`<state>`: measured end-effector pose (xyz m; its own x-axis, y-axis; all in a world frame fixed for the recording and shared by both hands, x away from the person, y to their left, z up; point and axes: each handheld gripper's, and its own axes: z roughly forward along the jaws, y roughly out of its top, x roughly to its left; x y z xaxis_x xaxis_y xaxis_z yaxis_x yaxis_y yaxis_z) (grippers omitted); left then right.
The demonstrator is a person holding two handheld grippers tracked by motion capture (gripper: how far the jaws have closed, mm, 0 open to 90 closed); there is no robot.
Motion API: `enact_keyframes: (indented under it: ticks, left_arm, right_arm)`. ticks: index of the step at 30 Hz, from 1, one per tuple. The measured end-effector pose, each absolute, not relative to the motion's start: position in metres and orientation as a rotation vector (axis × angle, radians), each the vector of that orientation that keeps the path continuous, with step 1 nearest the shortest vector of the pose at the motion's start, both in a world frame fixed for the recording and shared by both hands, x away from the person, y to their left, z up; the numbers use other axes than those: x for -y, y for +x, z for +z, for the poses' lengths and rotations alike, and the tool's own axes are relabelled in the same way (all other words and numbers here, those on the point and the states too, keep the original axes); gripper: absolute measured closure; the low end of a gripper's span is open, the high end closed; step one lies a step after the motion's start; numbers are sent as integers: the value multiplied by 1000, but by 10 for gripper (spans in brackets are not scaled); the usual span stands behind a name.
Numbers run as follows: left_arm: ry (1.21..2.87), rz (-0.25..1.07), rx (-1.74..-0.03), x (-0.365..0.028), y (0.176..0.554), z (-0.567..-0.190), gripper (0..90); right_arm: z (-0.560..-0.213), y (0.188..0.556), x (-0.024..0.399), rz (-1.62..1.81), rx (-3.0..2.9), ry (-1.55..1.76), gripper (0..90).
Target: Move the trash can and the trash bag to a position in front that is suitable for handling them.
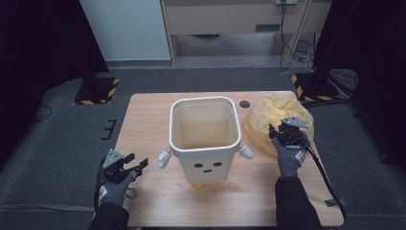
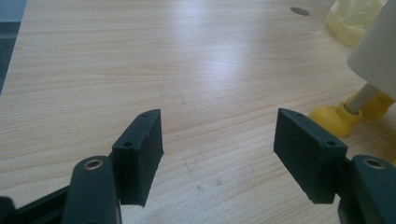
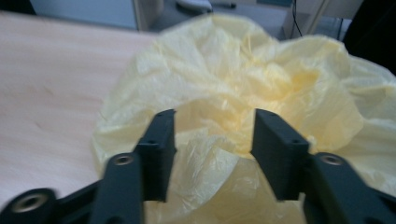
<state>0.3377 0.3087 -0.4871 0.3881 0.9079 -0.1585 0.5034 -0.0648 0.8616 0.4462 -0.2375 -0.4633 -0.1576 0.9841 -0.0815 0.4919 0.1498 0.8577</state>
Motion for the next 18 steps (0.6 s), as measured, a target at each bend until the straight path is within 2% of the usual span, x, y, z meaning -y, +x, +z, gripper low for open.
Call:
enact_keyframes:
  ticks: [4,6,18]
  left_arm:
    - [1706,544,-1253,-307,337,-487,315]
    - [1710,543,-1255,-307,336,-487,313]
    - [1702,532,-1253,-305,332,-486,308]
  right_arm:
    - [-469,433,236,886,-1805,1388,657]
    - [-471,422,235,884,-1862,1351,668]
    - [-462,354,248,1017,-2015,1321,648]
